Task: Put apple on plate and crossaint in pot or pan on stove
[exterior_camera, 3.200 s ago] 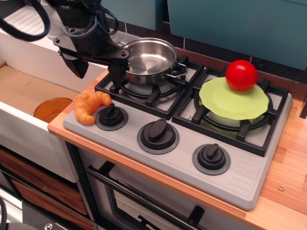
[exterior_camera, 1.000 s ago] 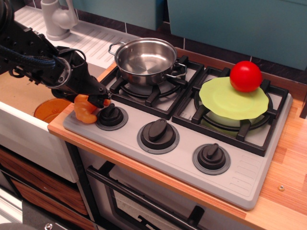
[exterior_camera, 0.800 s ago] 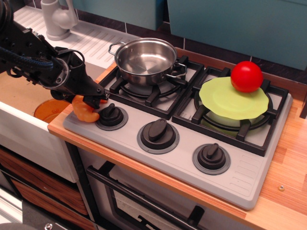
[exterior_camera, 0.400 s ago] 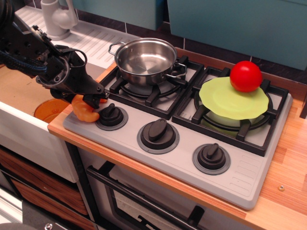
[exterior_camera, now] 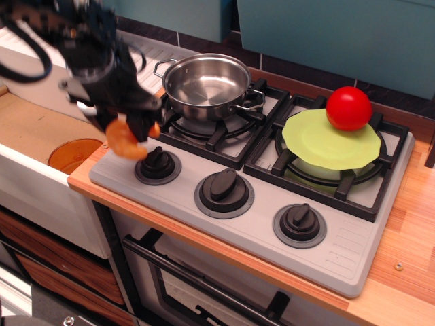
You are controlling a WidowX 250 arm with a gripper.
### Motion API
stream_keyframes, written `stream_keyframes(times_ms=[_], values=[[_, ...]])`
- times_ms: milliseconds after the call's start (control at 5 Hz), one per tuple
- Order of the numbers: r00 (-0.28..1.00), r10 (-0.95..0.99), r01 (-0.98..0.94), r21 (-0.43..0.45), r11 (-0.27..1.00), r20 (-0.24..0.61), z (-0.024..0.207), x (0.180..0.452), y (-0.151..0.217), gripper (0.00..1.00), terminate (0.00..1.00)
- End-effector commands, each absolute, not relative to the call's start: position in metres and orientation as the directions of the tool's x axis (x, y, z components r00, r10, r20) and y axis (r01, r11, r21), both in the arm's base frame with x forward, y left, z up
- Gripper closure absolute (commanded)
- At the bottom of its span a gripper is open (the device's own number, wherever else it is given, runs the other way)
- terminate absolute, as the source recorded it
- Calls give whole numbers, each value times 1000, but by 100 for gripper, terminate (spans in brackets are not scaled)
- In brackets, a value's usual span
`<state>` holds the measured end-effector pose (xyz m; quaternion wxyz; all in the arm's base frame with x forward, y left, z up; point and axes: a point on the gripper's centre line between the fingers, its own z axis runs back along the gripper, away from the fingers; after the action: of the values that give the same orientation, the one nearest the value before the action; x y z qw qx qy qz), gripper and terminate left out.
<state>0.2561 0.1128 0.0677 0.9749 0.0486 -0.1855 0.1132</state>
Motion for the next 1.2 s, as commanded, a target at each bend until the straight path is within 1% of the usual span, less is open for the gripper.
stream_keyframes(times_ms=[0, 200, 400, 600, 800, 1000], values=[[897, 204, -256, 85, 963, 393, 130, 278, 111, 100, 0], [890, 223, -276, 79, 958, 399, 143, 296, 108, 100, 0], [871, 243, -293, 55, 954, 426, 137, 318, 102, 100, 0], [853, 278, -316, 12, 949, 441, 128, 342, 90, 100, 0], [841, 303, -332, -14, 943, 448, 119, 359, 77, 100, 0], [831, 303, -329, -28, 944, 467, 113, 366, 70, 0, 0]])
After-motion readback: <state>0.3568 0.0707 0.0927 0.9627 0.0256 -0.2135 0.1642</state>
